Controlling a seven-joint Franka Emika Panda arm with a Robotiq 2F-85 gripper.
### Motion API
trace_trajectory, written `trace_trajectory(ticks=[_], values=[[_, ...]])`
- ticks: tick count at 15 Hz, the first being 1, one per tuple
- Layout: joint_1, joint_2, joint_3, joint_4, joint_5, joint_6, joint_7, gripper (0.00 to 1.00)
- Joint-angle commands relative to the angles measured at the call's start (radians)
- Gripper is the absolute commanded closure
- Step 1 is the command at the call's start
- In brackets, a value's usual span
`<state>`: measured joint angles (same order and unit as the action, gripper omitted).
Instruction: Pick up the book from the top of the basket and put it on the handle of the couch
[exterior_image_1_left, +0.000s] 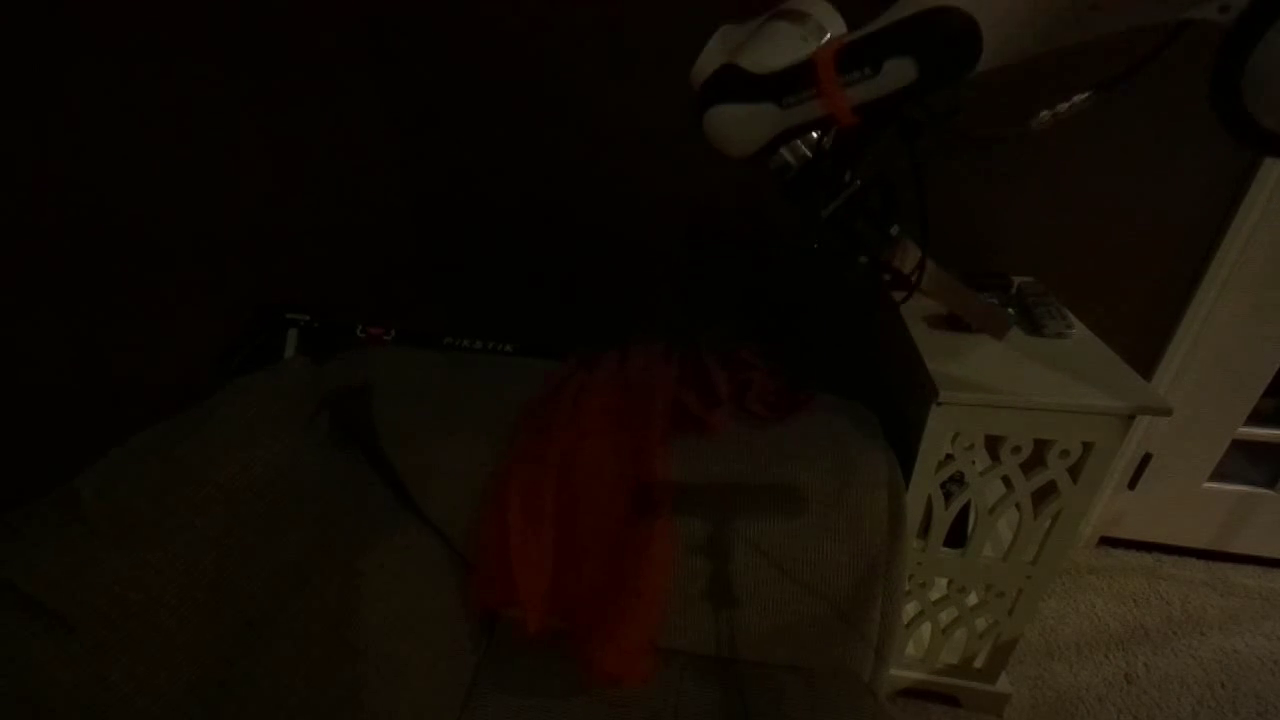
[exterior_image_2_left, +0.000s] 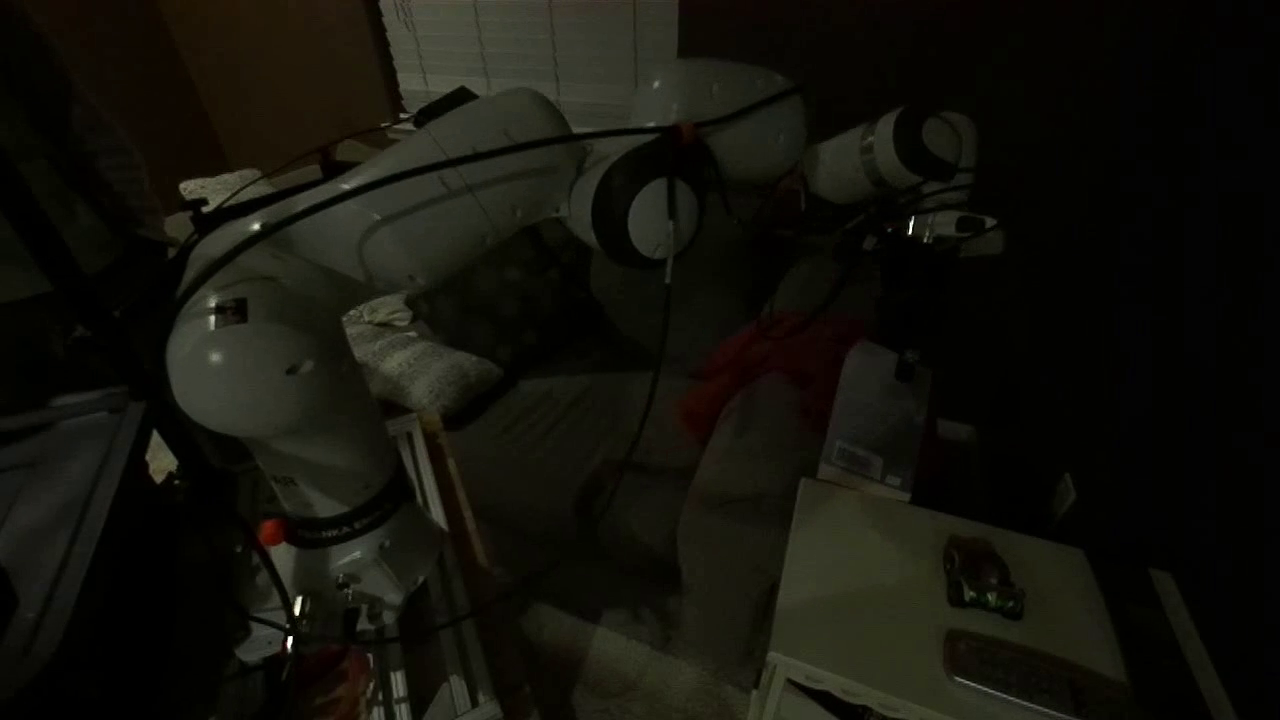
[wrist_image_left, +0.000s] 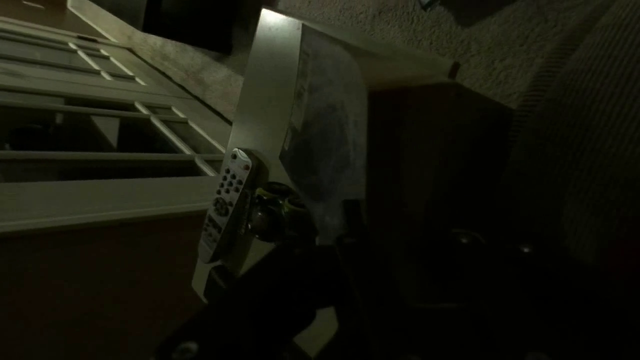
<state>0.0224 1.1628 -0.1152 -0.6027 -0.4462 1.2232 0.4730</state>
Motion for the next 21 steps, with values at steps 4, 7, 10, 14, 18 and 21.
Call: trace_trajectory(ticks=[4,7,10,14,18,21], values=[[-0.042,-0.113,0.098,-0.012,0.074,-0.064,-0.268,0.93],[-0.1,-0.128,0.144,-0.012,0.126,-0.042,-0.361,0.93],[-0.197,-0.119,0.175,-0.021,0.194,-0.049,-0.426,0.93],[-0.312,-0.093,0.194,-0.043,0.295,-0.081,-0.395,0.93],[-0.327,-0.079,0.182,-0.037,0.275,-0.052,-0.427,0.93],[-0.379,-0.08,0.247,-0.025,0.388,-0.072,-0.437,0.93]])
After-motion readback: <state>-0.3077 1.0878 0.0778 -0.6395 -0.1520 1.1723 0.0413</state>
